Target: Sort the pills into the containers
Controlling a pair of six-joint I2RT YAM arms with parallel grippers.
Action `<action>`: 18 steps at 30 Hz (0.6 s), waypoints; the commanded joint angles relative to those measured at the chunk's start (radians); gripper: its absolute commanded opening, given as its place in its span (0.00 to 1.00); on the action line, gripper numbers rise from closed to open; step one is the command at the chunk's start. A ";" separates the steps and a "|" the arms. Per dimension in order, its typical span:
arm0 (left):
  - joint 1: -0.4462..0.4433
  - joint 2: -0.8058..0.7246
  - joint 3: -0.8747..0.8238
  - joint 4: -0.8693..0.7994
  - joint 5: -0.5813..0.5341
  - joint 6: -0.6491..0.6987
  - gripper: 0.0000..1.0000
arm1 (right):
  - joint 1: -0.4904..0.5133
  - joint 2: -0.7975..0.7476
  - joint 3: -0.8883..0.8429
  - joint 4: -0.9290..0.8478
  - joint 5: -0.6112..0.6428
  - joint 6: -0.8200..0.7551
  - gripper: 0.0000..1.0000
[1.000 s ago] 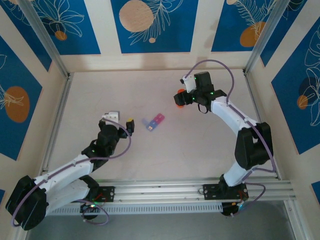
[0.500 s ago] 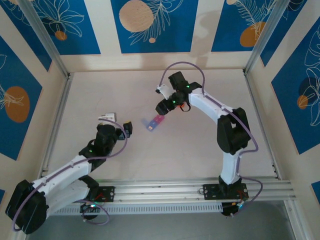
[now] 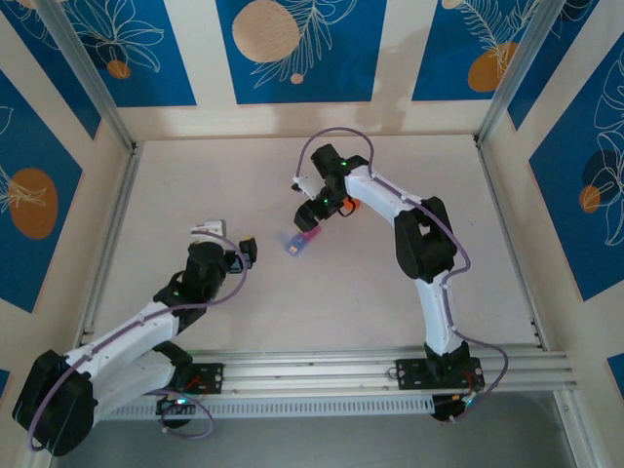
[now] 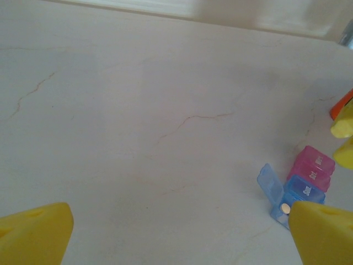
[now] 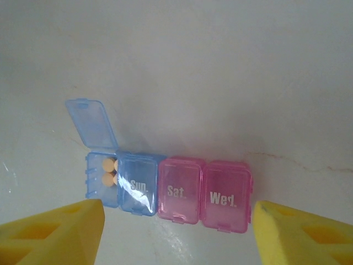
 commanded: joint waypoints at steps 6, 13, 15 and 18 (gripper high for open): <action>0.018 0.025 -0.022 0.055 0.035 -0.022 1.00 | 0.000 0.075 0.053 -0.069 -0.018 -0.023 0.72; 0.018 0.029 -0.025 0.052 0.042 -0.033 1.00 | -0.001 0.108 0.066 -0.066 -0.056 -0.027 0.72; 0.019 0.026 -0.025 0.048 0.041 -0.033 1.00 | -0.004 0.119 0.077 -0.070 -0.055 -0.030 0.72; 0.018 0.022 -0.025 0.043 0.043 -0.034 1.00 | -0.005 0.140 0.093 -0.084 -0.029 -0.030 0.72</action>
